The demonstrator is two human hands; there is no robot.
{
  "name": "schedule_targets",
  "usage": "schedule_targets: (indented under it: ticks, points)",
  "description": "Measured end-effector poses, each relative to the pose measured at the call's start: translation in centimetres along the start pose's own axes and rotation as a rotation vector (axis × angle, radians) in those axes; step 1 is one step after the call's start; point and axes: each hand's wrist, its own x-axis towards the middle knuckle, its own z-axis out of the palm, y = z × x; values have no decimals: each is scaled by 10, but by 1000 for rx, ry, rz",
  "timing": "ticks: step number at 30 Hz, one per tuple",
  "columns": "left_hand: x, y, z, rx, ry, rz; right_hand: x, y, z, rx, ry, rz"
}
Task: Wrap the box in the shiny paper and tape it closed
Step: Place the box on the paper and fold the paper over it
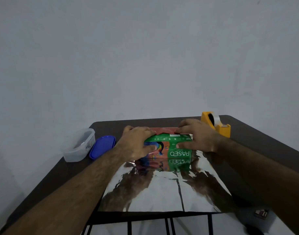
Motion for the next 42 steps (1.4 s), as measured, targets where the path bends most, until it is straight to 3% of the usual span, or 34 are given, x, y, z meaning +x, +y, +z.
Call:
schedule_targets:
  ticks: [5,10,23,27,34,40,42]
  points:
    - [-6,2,4,-46,107,-53,-6,-9,8,-2,72,-4]
    - [-12,3,13,-59,181,-33,-8,-10,13,-182,79,21]
    - [-17,16,12,100,211,-11,-6,-27,25,-228,86,4]
    - [-6,32,8,111,152,40,-8,-29,28,-258,79,16]
    - [-7,50,7,149,155,-47,-10,-33,27,-273,107,45]
    - [-6,77,12,87,163,-129,-12,-35,29,-207,163,42]
    - [-6,76,16,65,178,-139,-19,-36,22,16,249,86]
